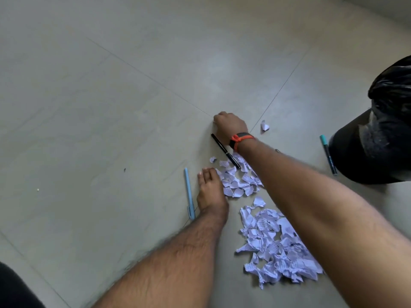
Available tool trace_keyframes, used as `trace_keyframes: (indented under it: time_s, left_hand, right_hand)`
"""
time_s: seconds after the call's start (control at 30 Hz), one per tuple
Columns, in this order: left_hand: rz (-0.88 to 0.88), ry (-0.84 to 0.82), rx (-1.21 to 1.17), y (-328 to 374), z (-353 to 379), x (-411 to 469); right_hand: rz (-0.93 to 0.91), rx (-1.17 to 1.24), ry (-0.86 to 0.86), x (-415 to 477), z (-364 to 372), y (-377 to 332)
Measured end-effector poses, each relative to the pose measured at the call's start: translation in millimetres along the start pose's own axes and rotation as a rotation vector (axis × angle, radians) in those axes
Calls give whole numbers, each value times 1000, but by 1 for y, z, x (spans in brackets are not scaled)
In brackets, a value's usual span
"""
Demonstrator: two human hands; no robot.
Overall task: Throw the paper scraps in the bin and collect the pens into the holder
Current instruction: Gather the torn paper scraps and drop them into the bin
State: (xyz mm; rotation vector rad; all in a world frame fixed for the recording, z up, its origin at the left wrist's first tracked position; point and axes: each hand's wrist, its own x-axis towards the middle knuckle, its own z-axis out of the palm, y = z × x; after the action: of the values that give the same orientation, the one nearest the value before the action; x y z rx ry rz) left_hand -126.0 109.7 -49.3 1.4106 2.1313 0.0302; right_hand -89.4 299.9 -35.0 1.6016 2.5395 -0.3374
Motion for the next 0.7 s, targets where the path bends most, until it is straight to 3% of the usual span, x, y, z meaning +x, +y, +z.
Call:
trace_keyframes:
  time_s: [0.1,0.2,0.3,0.7]
  left_hand:
    - [3,-39,-10,2,-3,-3]
    - [0,-57,-28,3,-7,-5]
    - [-17,-63,9,4,-6,-4]
    - [-13,-63,57,5,-4,-3]
  right_hand:
    - [20,-67,117,-32,2,24]
    - [189,85,235,-38,3,59]
    - [351,340,127,-40,13,79]
    - [252,491,175,-104,49,52]
